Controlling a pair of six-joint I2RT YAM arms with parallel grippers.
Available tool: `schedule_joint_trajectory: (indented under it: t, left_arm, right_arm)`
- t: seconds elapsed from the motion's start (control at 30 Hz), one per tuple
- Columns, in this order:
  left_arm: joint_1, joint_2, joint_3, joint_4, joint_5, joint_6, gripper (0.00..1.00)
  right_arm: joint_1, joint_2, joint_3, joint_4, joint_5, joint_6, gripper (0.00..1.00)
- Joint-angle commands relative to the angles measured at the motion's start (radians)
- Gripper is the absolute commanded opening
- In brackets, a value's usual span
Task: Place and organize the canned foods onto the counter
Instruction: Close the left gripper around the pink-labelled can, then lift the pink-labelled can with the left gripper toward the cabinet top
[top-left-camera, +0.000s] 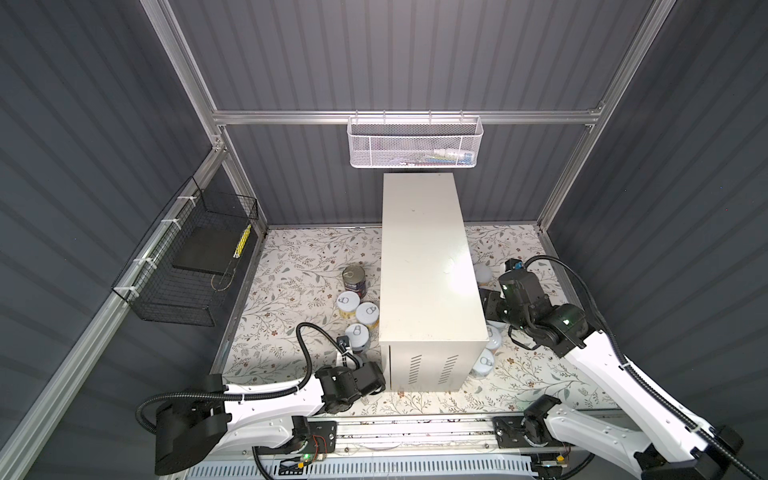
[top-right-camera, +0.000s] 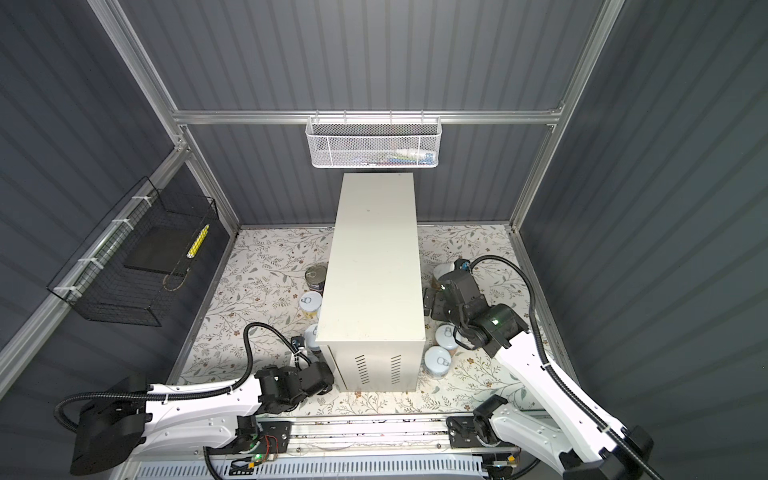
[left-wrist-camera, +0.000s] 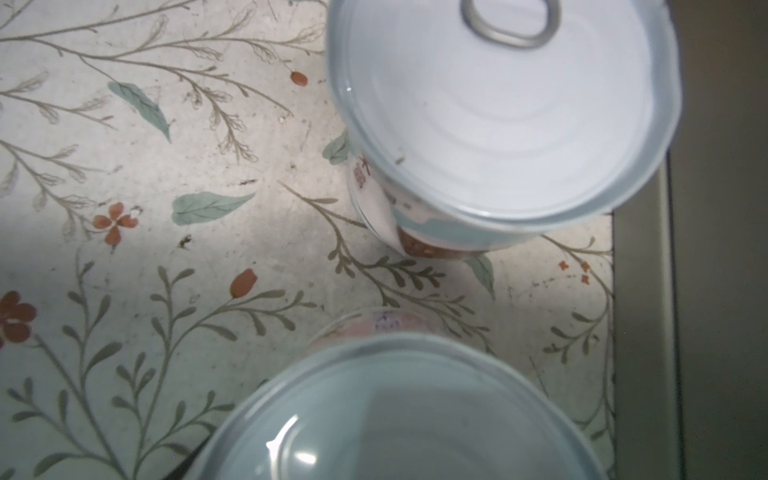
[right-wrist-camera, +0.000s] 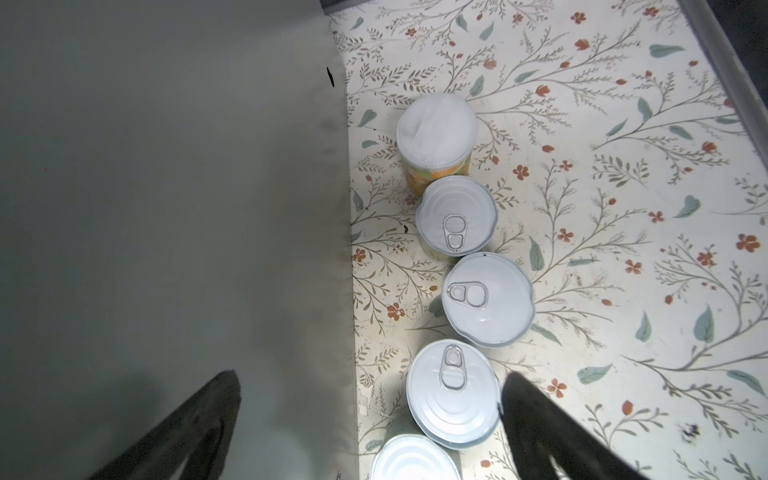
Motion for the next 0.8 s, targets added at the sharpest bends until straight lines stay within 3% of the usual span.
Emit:
schedule_joint_trajectory:
  t: [0.0,0.1,0.13,0.17,0.2,0.5,0.77]
  left_arm:
    - [-0.002,0.017,-0.003,-0.002,-0.010,0.005,0.67]
    - [-0.002,0.014,0.007,-0.006,-0.013,0.017,0.48]
    - [0.000,0.009,0.010,-0.012,-0.014,0.019,0.33]
    - [0.000,0.006,0.015,-0.023,-0.018,0.018,0.11]
    - [0.003,0.001,0.027,-0.045,-0.023,0.013,0.00]
    - [0.043,-0.104,0.211,-0.334,-0.070,0.078,0.00]
    - [0.249,-0.185,0.536,-0.609,-0.052,0.331,0.00]
  right_arm:
    - [0.008,-0.040,0.045,-0.080,0.063,-0.016,0.99]
    - [0.008,-0.081,0.032,-0.096,0.082,-0.023,0.99]
    - [0.007,-0.092,0.027,-0.097,0.087,-0.024,0.99]
    - [0.007,-0.100,0.022,-0.097,0.092,-0.024,0.99]
    - [0.006,-0.105,0.018,-0.098,0.097,-0.025,0.99]
    - [-0.004,-0.095,-0.005,-0.064,0.088,-0.035,0.99]
    - [-0.084,-0.111,-0.018,-0.037,0.014,-0.080,0.99]
